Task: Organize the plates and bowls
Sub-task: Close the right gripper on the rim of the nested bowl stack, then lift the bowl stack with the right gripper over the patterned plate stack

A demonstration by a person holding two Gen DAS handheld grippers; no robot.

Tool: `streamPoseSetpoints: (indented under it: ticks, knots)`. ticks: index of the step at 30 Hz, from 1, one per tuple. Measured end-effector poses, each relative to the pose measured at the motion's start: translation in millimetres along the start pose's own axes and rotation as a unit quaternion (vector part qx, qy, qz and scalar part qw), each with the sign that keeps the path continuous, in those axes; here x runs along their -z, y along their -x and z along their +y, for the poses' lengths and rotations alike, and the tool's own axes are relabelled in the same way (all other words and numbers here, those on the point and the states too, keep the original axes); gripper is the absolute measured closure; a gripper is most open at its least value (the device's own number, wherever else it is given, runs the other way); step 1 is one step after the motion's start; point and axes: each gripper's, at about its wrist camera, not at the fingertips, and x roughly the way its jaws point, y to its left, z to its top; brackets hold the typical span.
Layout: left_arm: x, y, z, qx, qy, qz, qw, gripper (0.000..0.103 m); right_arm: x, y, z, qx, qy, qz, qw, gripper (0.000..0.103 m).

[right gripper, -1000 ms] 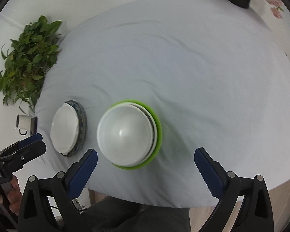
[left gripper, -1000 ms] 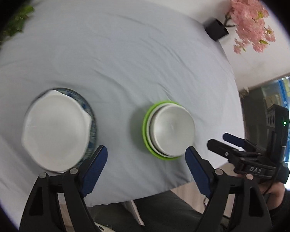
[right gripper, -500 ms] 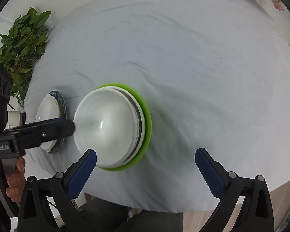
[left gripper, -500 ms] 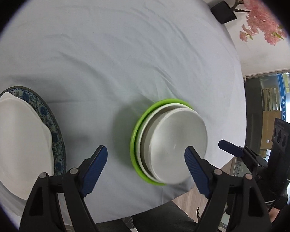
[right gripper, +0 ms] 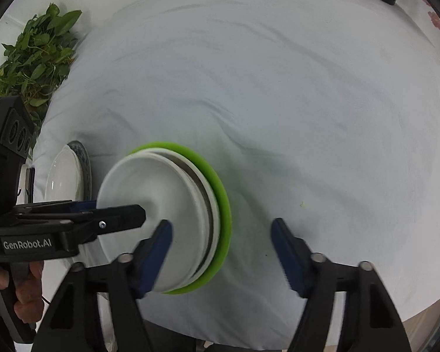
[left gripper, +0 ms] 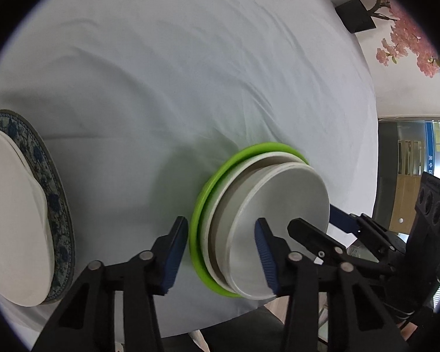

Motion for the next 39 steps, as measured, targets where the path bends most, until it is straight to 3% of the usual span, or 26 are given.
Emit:
streamPoseSetpoints:
  ticks: [12,21,29,39]
  knots:
    - [4,10,19,0.028,0.014,-0.008,0.9995,0.077,-13,-12,-4,-0.041,-0.006,0.024,0.999,0.079]
    - [4,8,11,0.019,-0.015,-0.018,0.9996,0.078,-5,-11,-5,-0.034,-0.022,0.018,0.999,0.082]
    - [13,10,5,0.013,-0.01,-0.019,0.9997,0.081,0,-6,1,-0.02,-0.023,0.019,0.999,0.083]
    - [20,44,-12,0.004,0.0,-0.029,0.9996,0.081,-8,30,14,-0.021,-0.008,0.011,1.0,0.084]
